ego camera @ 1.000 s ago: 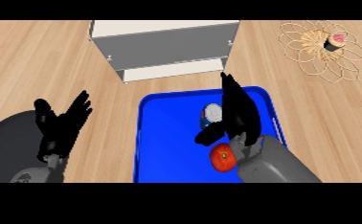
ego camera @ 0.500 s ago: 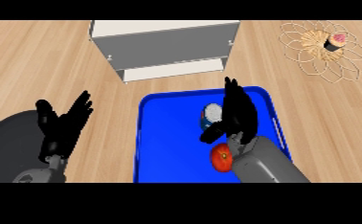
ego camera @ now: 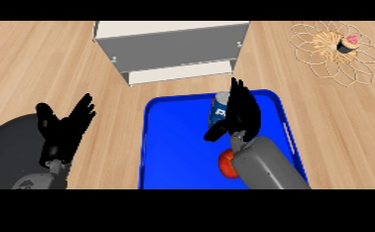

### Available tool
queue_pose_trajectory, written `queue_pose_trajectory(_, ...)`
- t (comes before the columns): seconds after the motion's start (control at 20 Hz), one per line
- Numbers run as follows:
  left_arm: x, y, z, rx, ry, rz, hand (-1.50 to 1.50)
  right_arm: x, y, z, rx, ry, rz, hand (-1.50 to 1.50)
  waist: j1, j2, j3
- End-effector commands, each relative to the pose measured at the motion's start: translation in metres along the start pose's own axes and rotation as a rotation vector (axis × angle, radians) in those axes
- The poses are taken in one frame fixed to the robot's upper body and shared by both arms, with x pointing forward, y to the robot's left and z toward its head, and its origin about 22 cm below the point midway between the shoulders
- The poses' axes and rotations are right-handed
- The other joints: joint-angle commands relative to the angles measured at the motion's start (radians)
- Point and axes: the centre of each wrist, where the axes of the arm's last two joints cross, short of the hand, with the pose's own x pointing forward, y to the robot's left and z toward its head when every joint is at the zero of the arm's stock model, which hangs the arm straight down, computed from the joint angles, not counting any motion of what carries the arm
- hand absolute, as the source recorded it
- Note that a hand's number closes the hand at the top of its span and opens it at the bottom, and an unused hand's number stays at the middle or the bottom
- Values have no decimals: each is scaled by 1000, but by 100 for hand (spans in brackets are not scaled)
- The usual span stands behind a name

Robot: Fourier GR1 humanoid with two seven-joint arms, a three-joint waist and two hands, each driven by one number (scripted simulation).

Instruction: Pick the can from the tray and place it in the tiered shelf

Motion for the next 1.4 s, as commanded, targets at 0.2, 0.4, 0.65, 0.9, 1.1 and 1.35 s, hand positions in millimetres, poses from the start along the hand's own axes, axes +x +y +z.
queue_pose_trajectory(0.2, -22, -15, -2, -10, 30, 19, 0, -3, 39, 1, 225, -70, 284, 150, 7, 11, -6)
queue_pose_trajectory(0.4, -5, -5, 2, -21, 42, 0, 0, 4, 25, -10, 171, -97, 84, 150, 3, 4, -4)
queue_pose_trajectory(0.65, 11, 3, 6, 11, 38, 7, 0, 12, 40, 24, 124, -176, 47, 150, 4, 3, -4)
queue_pose_trajectory(0.9, 9, -10, 3, 12, 42, 18, 0, 35, 25, 61, 50, -337, 41, 150, 2, 2, -5)
queue_pose_trajectory(1.1, 6, -16, -5, -55, 35, -24, 0, 65, 37, 87, 174, -559, 103, 150, 64, 15, -5)
queue_pose_trajectory(1.35, 0, -21, -1, -38, 35, -20, 0, 101, 9, 138, 100, -735, 20, 150, 51, 3, -6)
